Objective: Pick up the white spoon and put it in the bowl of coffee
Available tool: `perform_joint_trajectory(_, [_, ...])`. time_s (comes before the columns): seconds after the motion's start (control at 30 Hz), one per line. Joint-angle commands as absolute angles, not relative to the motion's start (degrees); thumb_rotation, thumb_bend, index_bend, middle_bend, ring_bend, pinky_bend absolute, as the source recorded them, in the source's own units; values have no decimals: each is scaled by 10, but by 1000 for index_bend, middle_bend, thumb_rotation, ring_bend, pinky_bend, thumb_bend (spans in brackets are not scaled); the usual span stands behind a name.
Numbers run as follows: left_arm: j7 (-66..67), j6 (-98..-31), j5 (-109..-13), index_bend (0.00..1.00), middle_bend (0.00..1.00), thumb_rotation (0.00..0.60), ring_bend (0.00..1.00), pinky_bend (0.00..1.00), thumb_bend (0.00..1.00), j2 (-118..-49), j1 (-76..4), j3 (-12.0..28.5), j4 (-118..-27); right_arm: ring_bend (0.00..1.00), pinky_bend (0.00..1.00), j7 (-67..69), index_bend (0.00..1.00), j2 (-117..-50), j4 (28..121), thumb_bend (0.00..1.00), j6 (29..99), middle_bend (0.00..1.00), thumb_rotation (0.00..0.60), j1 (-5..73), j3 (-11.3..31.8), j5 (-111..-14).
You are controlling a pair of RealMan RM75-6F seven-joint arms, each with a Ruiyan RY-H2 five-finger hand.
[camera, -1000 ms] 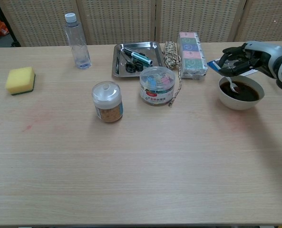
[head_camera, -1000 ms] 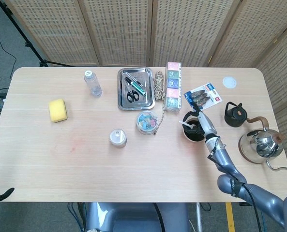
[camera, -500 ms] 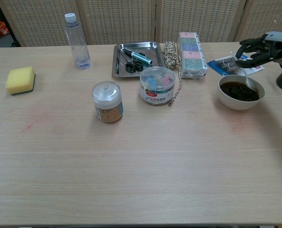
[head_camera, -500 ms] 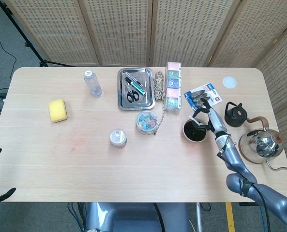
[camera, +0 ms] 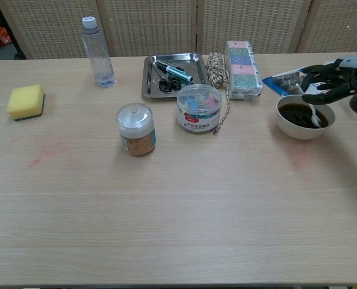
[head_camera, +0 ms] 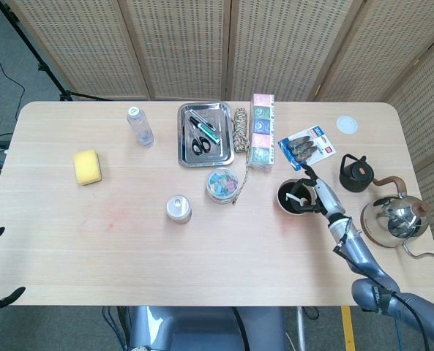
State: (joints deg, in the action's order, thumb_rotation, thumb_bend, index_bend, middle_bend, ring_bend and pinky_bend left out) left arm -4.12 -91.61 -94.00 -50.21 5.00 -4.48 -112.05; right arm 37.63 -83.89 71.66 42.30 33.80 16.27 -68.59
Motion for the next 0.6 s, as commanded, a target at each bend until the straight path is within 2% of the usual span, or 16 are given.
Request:
perform_joint_trajectory(0.03, [-49,-918,-941,0,0,600,0,0,0,-500,50,-45,-1117,0,0,372,575,-855,718,611,425,0,600,345,165,-685])
perform_joint_trajectory(0.33, [-55,-914,-935,0,0,600,0,0,0,-497,48,-44,-1116,0,0,365,579,-910,654,620,418,0,600,373,188,-654])
perform_joint_trajectory(0.6, [-49,-914,-934,0,0,600,0,0,0,-499,49,-43,-1119,0,0,371,580,-903,631,620,420,0,600,372,196,-654])
